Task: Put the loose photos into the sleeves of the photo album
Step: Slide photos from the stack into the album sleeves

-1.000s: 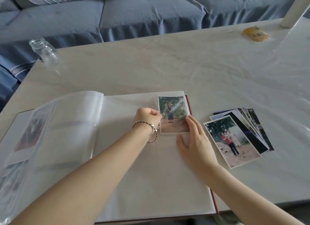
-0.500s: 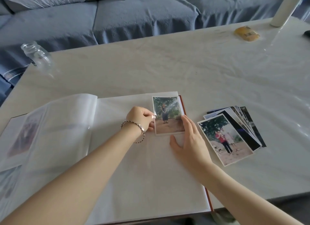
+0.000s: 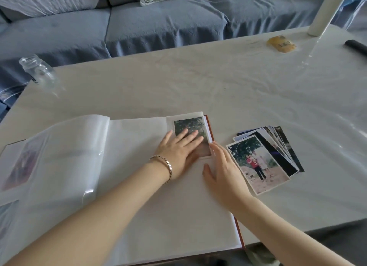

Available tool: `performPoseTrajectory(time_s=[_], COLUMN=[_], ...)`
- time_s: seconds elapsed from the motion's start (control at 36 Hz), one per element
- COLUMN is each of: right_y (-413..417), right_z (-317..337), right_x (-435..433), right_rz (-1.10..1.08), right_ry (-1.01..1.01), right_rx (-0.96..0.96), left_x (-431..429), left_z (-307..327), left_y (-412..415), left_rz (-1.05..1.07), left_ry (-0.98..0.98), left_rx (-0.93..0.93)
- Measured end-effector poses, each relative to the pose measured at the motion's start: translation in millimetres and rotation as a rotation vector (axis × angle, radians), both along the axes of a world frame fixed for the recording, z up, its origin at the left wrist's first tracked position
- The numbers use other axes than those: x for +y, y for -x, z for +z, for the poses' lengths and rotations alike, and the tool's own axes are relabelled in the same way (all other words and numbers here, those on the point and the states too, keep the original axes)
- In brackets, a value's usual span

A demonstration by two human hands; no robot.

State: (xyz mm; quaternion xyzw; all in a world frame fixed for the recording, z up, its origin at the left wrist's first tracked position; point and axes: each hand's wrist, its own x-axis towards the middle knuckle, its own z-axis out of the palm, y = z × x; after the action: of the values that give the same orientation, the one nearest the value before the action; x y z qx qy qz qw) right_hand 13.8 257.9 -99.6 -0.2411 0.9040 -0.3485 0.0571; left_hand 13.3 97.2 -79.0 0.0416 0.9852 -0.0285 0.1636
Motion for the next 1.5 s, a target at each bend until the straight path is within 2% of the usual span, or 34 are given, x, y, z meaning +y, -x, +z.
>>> performPoseTrajectory(time_s=[0.08, 0.19, 0.25, 0.33, 0.39, 0.44, 0.58, 0.67, 0.75, 0.81, 0.86, 0.92, 1.03, 1.22, 1.28, 1.33, 1.42, 1.5], right_y=[-3, 4, 11, 20, 23, 24, 25, 22, 17, 11, 2, -10, -27, -35, -37, -36, -26, -13], right_z=[5, 11, 20, 27, 28, 27, 24, 25, 29, 33, 38, 41, 40, 29, 31, 29, 26, 21], right_x=[15, 33, 41, 58, 65, 69, 78, 78, 73, 65, 53, 42, 26, 16, 14, 16, 18, 19], right_rz=[0.046, -0.075, -0.114, -0.162, -0.186, -0.179, -0.124, -0.181, -0.223, -0.195, -0.118, -0.018, 0.181, 0.485, 0.516, 0.457, 0.274, 0.152], right_ry=[-0.057, -0.15, -0.283, -0.521, -0.551, -0.553, -0.513, -0.463, -0.342, -0.203, -0.09, -0.019, 0.006, -0.099, -0.113, -0.117, -0.1, -0.184], right_rx=[0.053, 0.207, 0.163, 0.003, -0.046, -0.053, 0.032, 0.169, 0.417, 0.602, 0.656, 0.661, 0.608, 0.33, 0.275, 0.251, 0.155, 0.036], left_x=[-11, -14, -9, 1, 8, 14, 18, 21, 26, 35, 43, 49, 53, 30, 17, 4, -15, -28], left_z=[-3, 1, 3, 4, 3, 3, 6, 9, 17, 28, 39, 44, 47, 32, 25, 20, 23, 22], left_y=[10, 16, 14, 2, -11, -22, -41, -48, -52, -54, -56, -60, -68, -80, -84, -89, -100, -111], left_rz=[0.166, 0.292, 0.298, 0.273, 0.289, 0.374, 0.531, 0.598, 0.735, 0.847, 0.902, 0.901, 0.875, 1.082, 1.018, 0.923, 0.819, 0.749], left_ry=[-0.016, -0.028, -0.071, -0.264, -0.425, -0.557, -0.689, -0.786, -1.094, -1.381, -1.57, -1.645, -1.669, -1.524, -1.277, -0.996, -0.777, -0.619], left_rx=[0.033, 0.042, 0.119, 0.322, 0.463, 0.525, 0.407, 0.386, 0.288, 0.117, -0.035, -0.098, 0.03, 0.245, 0.412, 0.577, 0.783, 0.874])
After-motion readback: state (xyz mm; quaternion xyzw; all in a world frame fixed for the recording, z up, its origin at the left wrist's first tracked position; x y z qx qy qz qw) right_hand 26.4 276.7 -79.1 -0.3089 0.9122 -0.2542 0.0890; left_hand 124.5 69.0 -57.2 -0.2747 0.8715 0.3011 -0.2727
